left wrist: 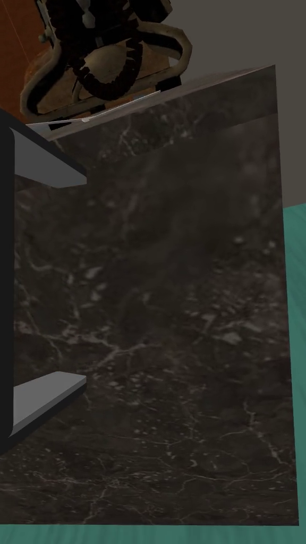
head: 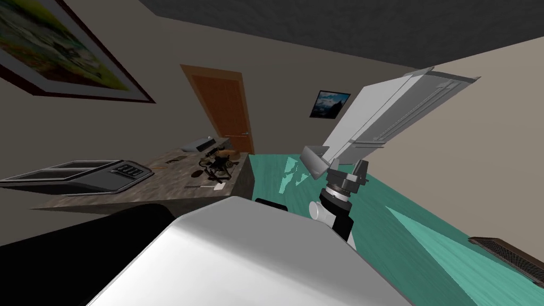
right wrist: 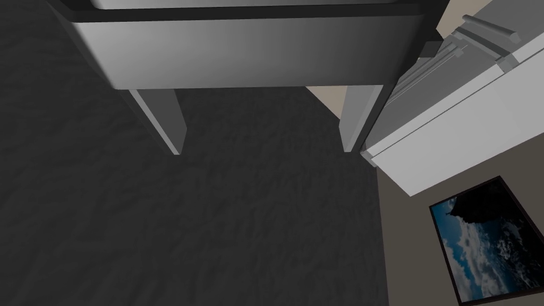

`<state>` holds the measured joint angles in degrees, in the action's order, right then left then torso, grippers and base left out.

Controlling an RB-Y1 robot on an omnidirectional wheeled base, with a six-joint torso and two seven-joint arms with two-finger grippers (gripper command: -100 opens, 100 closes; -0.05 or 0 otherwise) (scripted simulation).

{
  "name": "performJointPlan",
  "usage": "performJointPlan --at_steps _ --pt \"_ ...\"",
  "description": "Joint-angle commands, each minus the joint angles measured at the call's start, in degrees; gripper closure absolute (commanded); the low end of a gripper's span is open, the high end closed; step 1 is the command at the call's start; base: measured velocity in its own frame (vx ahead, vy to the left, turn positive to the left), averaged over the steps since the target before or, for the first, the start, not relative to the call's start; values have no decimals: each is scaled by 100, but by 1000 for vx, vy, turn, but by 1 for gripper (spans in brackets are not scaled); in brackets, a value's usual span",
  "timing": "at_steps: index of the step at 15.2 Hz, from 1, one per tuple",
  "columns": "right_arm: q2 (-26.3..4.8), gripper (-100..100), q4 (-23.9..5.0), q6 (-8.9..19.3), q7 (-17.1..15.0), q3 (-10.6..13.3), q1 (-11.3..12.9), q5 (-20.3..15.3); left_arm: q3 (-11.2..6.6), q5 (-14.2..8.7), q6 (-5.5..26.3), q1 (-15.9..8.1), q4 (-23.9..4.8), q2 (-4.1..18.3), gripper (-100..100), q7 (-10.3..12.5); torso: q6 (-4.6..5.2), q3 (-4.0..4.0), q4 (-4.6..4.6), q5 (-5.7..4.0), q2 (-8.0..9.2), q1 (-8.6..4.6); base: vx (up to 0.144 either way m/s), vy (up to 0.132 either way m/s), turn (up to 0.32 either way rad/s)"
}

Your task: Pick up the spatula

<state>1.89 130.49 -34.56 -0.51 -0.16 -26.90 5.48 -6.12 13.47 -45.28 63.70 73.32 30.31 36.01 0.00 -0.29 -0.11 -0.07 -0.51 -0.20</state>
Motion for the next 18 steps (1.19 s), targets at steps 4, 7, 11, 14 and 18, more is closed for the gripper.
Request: performJointPlan --at_steps 4,7,11,14,18 --pt "0 0 0 0 0 0 0 0 -92 58 -150 234 -765 181 -100 346 1 -1 -1 1 -1 6 151 -21 -87" --pt "0 0 0 0 0 0 0 0 -137 99 -209 399 -956 255 -100 523 0 0 0 0 1 0 147 -23 -66" --pt "0 0 0 0 0 0 0 0 -180 139 -267 557 -1430 322 -100 697 0 6 2 2 12 12 120 2 -57" --pt "0 0 0 0 0 0 0 0 -220 179 -324 706 -1738 383 -100 865 1 1 0 3 2 12 145 -1 -77" --pt "0 0 0 0 0 0 0 0 -288 259 -431 973 -2225 488 -100 1187 1 -7 -3 3 -12 16 171 11 -82"
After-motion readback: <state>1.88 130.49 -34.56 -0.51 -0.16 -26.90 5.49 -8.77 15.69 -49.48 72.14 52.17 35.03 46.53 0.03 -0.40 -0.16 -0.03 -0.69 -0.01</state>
